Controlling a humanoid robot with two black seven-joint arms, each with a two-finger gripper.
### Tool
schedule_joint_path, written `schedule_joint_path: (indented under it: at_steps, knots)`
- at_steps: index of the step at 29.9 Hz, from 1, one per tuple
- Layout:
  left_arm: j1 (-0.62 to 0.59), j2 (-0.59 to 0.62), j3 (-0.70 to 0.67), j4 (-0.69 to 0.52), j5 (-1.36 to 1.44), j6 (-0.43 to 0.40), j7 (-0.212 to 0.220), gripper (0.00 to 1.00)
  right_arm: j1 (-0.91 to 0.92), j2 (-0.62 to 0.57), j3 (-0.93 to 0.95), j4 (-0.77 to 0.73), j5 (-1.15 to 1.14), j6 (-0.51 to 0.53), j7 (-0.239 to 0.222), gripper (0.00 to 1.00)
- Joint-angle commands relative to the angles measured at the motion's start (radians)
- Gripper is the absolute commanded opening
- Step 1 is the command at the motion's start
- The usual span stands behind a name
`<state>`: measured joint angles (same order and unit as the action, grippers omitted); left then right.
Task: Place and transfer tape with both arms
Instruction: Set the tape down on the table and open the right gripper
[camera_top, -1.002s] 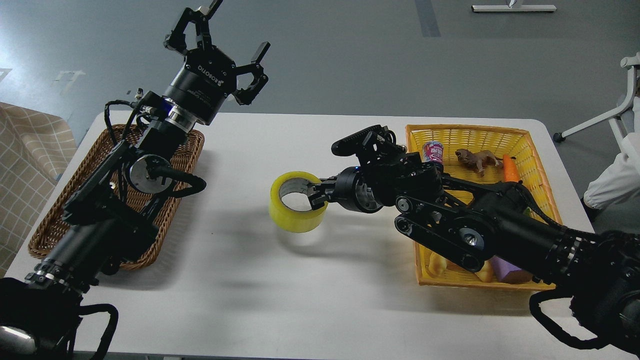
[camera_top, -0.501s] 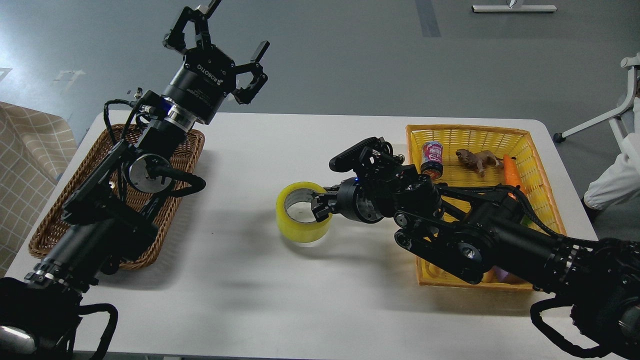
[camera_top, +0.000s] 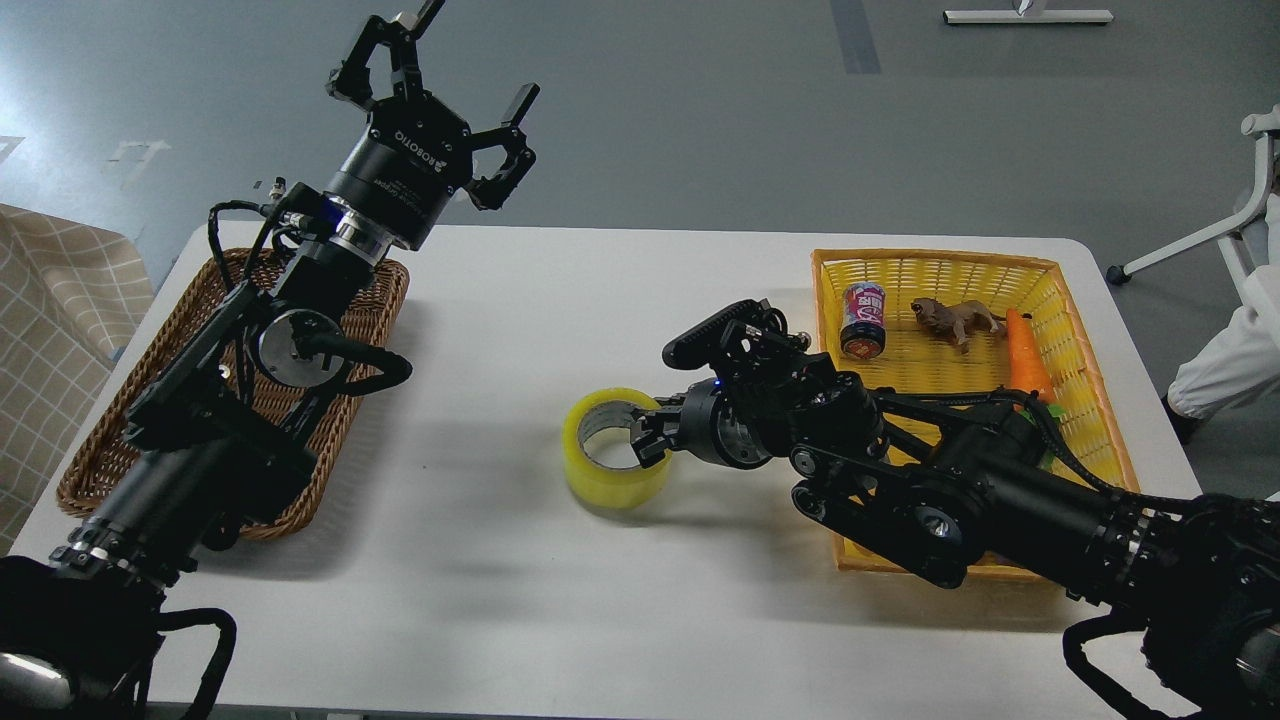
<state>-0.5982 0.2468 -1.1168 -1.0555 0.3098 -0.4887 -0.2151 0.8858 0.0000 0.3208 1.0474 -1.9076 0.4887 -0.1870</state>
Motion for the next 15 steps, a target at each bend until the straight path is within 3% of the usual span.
schedule_joint_path:
  at_steps: [1,9,10,11,15]
  knots:
    - [0.000,-0.001,0.000,0.000,0.000,0.000,0.000,0.98,-0.005,0.000,0.000,0.000,-0.001,0.000,0.000,0.00]
    - [0.000,-0.001,0.000,-0.001,0.000,0.000,0.000,0.98,-0.001,0.000,-0.002,-0.009,-0.001,0.000,-0.002,0.00]
    - [0.000,-0.001,0.000,-0.001,0.000,0.000,0.000,0.98,-0.001,0.000,-0.002,-0.009,-0.001,0.000,-0.002,0.06]
    - [0.000,-0.001,0.000,-0.001,0.000,0.000,0.000,0.98,-0.001,0.000,0.000,-0.009,-0.001,0.000,-0.002,0.26]
    - [-0.002,0.000,0.000,-0.001,0.000,0.000,0.000,0.98,-0.002,0.000,-0.002,-0.009,0.002,0.000,-0.002,0.37]
